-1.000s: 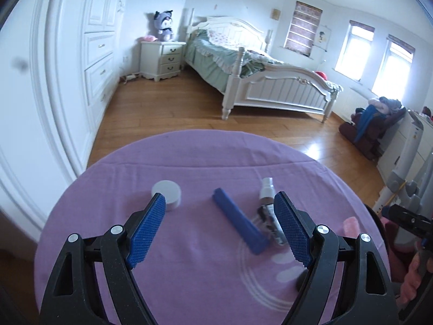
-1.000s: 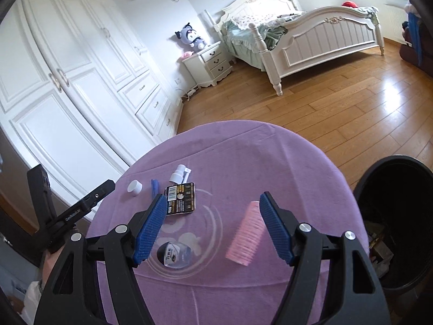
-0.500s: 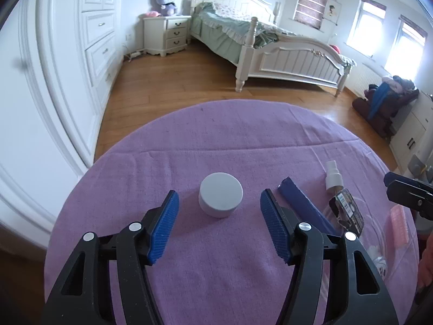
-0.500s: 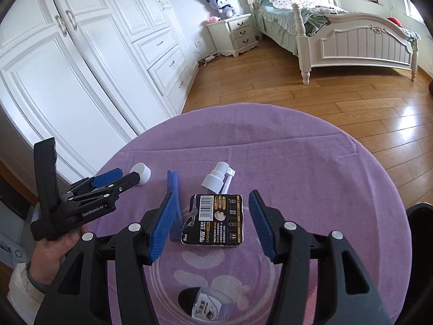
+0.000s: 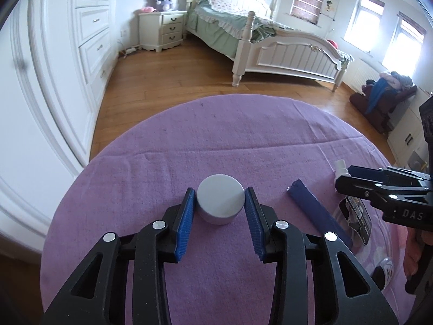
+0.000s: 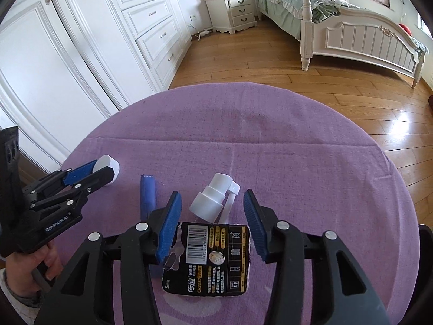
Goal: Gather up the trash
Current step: 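Grasp the white round cap with left gripper while right gripper grasps white spray nozzle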
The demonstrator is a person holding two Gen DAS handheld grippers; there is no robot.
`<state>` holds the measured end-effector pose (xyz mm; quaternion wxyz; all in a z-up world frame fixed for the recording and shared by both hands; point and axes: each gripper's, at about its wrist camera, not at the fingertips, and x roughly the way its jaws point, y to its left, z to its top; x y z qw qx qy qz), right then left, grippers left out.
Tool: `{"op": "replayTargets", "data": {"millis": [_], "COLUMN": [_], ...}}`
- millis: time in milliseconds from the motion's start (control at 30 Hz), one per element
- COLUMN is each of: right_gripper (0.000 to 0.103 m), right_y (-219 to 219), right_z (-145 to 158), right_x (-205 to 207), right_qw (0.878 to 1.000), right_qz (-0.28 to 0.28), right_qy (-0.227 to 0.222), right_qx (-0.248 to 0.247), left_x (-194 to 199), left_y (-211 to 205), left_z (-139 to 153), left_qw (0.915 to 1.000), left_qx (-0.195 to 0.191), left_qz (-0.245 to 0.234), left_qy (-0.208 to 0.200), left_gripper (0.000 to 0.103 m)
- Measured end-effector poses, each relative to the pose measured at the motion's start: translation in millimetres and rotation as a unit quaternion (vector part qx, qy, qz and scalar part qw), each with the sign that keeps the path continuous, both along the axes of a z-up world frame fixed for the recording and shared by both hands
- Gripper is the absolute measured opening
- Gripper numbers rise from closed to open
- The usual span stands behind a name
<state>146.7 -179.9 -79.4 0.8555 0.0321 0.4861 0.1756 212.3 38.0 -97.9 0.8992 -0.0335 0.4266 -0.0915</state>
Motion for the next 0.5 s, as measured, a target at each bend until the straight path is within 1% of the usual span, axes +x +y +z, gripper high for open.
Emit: {"op": "replayTargets", "data": {"millis": [100,200,300,333,500], "right_gripper": [0.04,0.038,0.03,0.025,0.025], "right_y": [7,13,15,13,1], "right_z": [1,2,5,9,33], "right_x": [0,-2,-1,-3,-11], "right_qw": [1.0,0.999,0.998,0.998,0.998], "right_qz": [0.006,0.016,0.021,0.02,0.014], "right_qy": [-0.009,-0.018,-0.029,-0.036,-0.059], "right_qx": [-0.021,-0.044,-0.054,-0.048,0.028], "left_x": [0,-2,-7,-10,-29], "left_y": [0,1,1,1,5], "left_z": [0,1,2,3,14], "left_qw": [1.0,1.0,0.9999,0.9999,0.9992], "left_qx": [-0.001,-0.004,-0.006,-0.008,-0.028], "left_qz": [0.0,0.002,0.003,0.002,0.0], "left_qy": [0.0,-0.002,-0.008,-0.01,-0.029], "left_gripper": [0.038,0.037,0.037,0.037,0.037]}}
